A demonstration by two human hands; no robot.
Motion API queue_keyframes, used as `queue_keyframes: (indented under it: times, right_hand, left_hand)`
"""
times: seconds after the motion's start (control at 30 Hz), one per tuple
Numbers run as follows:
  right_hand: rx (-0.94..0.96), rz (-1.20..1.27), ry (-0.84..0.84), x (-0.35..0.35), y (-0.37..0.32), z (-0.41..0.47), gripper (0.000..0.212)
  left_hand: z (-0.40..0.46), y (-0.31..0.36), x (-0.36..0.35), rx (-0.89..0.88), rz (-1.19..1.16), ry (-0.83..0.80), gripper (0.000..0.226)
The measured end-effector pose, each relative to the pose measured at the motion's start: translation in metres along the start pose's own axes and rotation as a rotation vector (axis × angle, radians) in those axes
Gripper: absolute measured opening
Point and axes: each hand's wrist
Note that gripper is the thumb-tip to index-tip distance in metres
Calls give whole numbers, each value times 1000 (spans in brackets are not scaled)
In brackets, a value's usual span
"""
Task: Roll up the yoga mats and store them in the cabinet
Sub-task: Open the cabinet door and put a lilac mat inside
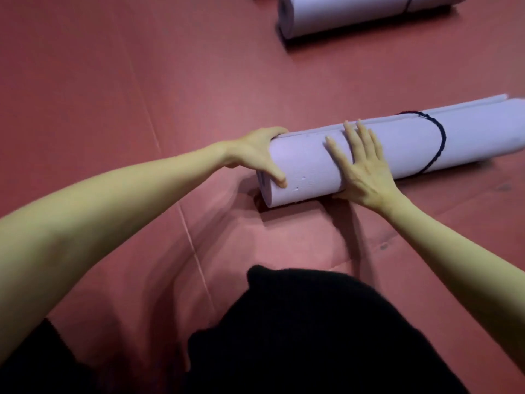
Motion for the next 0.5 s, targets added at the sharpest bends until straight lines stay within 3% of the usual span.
queue_keyframes:
  times: [0.2,0.37,0.5]
  right_hand:
    - [239,26,67,24,-110,83,114]
    - [411,64,122,63,-216,164,120]
    - [613,68,137,90,-314,201,111]
  left_hand:
    - [-99,-80,80,81,0,13,83]
    - [-210,-142,144,185,-41,205,96]
    - [-314,-200,151,270,-132,360,100]
Point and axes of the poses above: each hand's wrist, its own z-axis towards the middle knuckle, its own x-axis out of the back of the hand, y = z × x
